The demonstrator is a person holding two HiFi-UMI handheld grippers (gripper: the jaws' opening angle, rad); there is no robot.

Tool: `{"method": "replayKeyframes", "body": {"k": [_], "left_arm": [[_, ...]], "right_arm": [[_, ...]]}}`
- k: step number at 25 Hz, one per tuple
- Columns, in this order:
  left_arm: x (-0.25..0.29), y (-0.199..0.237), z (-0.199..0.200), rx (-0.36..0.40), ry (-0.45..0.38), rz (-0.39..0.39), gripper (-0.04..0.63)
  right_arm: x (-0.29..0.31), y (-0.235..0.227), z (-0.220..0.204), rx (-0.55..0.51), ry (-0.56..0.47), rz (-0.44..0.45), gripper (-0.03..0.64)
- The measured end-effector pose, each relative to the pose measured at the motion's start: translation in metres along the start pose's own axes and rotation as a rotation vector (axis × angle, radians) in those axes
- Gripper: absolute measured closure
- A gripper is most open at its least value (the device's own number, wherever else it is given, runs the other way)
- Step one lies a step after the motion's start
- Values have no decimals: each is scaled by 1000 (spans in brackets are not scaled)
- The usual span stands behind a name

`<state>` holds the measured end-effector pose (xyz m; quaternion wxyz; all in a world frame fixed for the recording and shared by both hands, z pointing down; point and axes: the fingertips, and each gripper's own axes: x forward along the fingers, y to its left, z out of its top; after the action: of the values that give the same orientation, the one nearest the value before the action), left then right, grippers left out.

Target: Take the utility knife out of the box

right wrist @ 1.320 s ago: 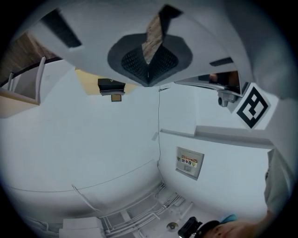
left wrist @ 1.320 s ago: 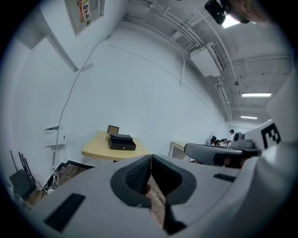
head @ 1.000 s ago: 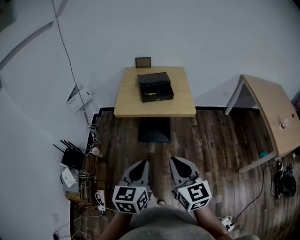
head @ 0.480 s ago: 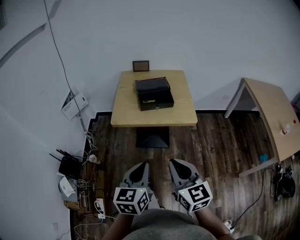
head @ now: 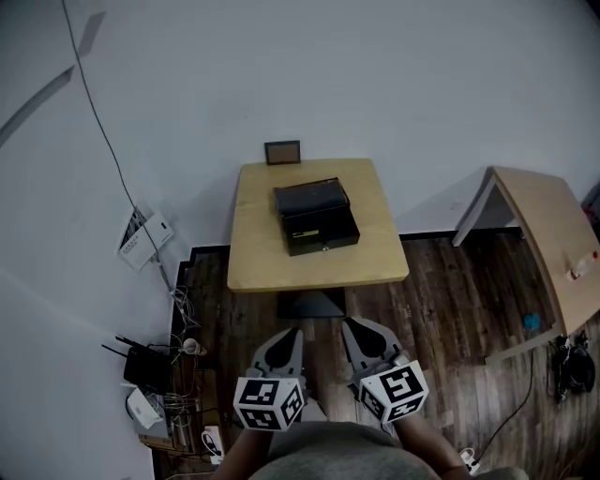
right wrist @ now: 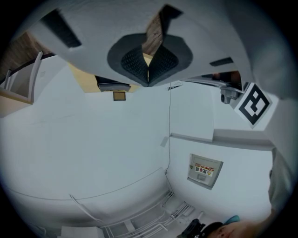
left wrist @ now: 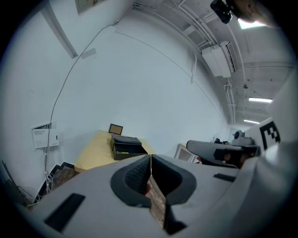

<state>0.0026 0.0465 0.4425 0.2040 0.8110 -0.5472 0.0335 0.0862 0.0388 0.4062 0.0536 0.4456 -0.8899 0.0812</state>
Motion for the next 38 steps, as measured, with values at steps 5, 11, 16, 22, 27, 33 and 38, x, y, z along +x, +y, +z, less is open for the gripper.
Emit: {"method": "replayKeyframes", "body": {"k": [5, 11, 16, 22, 27, 33, 38], "left_arm": [[27, 32, 24, 5, -5, -20, 591], [54, 63, 43, 8, -2, -50, 591], [72, 85, 52, 6, 7, -69, 591], [86, 107, 58, 1, 14, -87, 591], [95, 122, 63, -9, 14, -91, 591], [102, 137, 63, -22, 25, -78, 591], [114, 148, 63, -30, 43, -59, 591]], "right_arm": [[44, -3, 11, -5, -1, -11, 617], [89, -8, 18, -9, 2, -34, 617], [119, -11, 21, -7, 6, -51, 617], [145, -6, 20, 12, 46, -48, 617], [160, -12, 22, -18, 44, -68, 617], [170, -30, 23, -51, 65, -101, 617], [185, -53, 27, -66, 60, -114, 617]]}}
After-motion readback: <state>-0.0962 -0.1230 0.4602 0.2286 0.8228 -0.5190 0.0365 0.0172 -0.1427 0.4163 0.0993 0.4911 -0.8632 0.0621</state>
